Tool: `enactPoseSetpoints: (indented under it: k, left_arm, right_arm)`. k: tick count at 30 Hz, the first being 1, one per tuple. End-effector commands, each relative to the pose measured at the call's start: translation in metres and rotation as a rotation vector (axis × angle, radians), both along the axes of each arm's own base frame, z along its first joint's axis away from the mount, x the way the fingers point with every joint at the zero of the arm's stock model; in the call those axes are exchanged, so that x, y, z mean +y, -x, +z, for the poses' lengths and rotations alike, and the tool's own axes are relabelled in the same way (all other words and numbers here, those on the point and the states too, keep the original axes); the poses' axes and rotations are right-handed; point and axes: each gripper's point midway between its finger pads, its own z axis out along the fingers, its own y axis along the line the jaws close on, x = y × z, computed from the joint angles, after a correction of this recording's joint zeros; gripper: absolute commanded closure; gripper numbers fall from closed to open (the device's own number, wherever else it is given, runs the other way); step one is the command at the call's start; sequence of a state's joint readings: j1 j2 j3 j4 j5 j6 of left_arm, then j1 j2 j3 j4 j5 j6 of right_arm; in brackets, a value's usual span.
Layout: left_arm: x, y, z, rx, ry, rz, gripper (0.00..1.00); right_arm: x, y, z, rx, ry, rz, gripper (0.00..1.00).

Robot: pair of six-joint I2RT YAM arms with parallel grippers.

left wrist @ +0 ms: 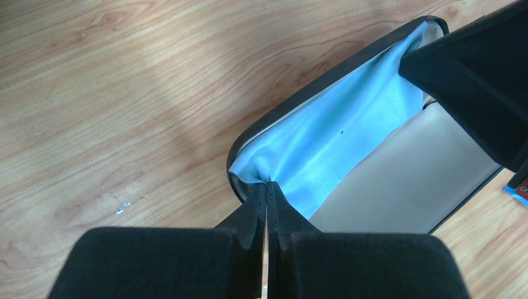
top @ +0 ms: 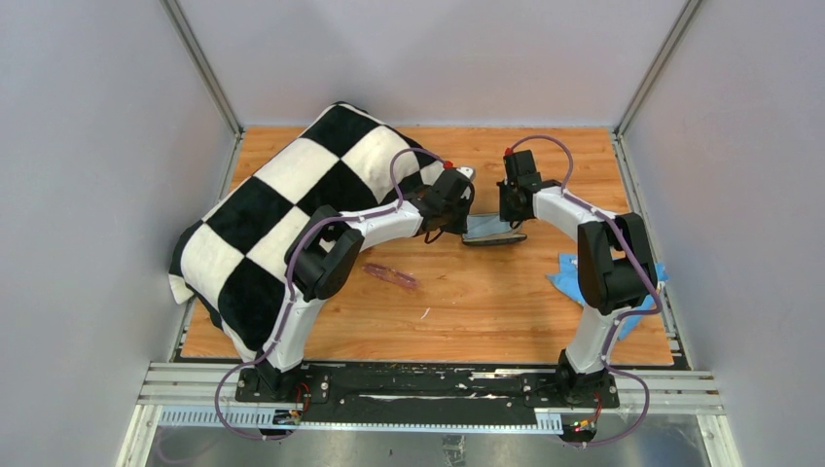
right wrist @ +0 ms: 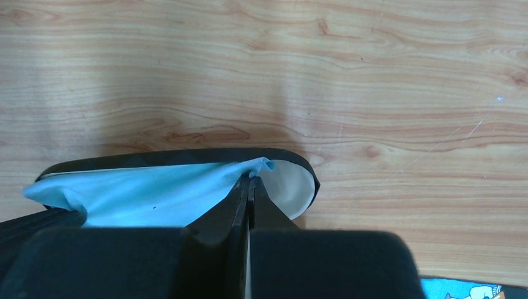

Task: Organize the sunglasses
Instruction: Place the glasses cleaning cloth in the sunglasses case.

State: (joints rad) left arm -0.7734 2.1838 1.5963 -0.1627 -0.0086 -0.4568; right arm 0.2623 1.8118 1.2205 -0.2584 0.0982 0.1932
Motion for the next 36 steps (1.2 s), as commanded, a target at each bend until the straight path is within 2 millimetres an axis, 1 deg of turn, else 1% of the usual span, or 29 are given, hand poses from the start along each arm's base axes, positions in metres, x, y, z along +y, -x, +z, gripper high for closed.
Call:
enactPoseSetpoints:
  k: [1,6,8,20,27,30,33,35,36]
  left_arm:
    - [0.006,-0.003,-0.003,0.001,-0.007,0.019,1.00]
    - [0.009,-0.005,-0.005,-0.014,-0.028,0.021,1.00]
    - [0.010,-0.006,-0.005,-0.019,-0.035,0.023,1.00]
    - [0.009,-0.008,-0.008,-0.019,-0.037,0.029,1.00]
    - [0.009,-0.017,-0.018,-0.021,-0.077,0.037,1.00]
    - [0.012,-0.018,-0.020,-0.017,-0.099,0.049,1.00]
    - [0.014,-0.019,-0.022,-0.005,-0.122,0.058,1.00]
    - [0.015,-0.018,-0.024,0.009,-0.130,0.060,0.94]
    - [0.014,-0.018,-0.024,0.010,-0.131,0.061,0.89]
  right_arm:
    - [-0.018,0.017,-0.011,0.050,0.036,-0.054,1.00]
    - [-0.021,0.020,-0.018,0.055,0.045,-0.075,1.00]
    - [-0.023,0.021,-0.019,0.052,0.054,-0.079,1.00]
    - [-0.026,0.015,-0.010,0.012,0.063,-0.090,1.00]
    - [-0.027,0.012,-0.019,0.023,0.076,-0.099,1.00]
    - [-0.030,0.011,-0.019,0.019,0.093,-0.105,1.00]
    - [-0.028,0.010,-0.018,0.021,0.086,-0.096,1.00]
    - [-0.022,0.009,-0.020,0.026,0.056,-0.090,1.00]
    - [-0.020,0.009,-0.021,0.030,0.045,-0.088,1.00]
